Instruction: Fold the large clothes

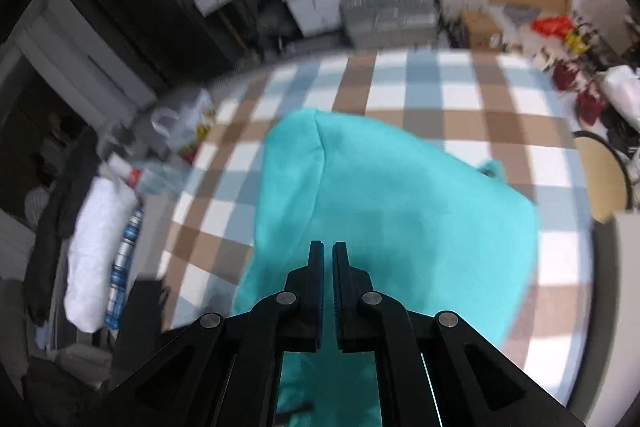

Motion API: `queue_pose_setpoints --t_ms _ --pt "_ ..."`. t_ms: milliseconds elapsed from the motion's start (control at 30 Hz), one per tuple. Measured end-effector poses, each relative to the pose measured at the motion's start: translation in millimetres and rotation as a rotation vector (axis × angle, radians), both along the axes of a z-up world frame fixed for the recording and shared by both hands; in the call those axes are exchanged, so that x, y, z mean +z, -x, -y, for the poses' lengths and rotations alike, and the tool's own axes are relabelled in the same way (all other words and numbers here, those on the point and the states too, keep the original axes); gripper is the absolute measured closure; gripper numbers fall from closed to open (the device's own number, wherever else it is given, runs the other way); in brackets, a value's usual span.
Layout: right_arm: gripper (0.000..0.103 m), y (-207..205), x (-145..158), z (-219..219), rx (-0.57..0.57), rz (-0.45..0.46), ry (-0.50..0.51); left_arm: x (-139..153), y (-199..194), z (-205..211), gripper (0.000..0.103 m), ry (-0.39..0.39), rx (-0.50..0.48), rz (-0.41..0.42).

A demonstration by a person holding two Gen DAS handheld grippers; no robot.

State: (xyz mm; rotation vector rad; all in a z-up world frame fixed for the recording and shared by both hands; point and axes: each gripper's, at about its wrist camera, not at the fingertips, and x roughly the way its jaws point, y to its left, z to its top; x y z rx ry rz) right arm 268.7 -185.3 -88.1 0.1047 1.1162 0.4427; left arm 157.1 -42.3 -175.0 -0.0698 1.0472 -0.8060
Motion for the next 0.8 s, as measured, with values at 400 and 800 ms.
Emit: queue_pose_setpoints --t_ms 400,800 --pt "0.103 -40 -75 -19 -0.006 -0.195 0.051 4 -14 -34 0.031 0.150 0.012 -0.098" --pt "0.059 -79 -80 -77 0.136 -0.137 0.453 5 2 -26 0.031 0.134 0.041 -0.061"
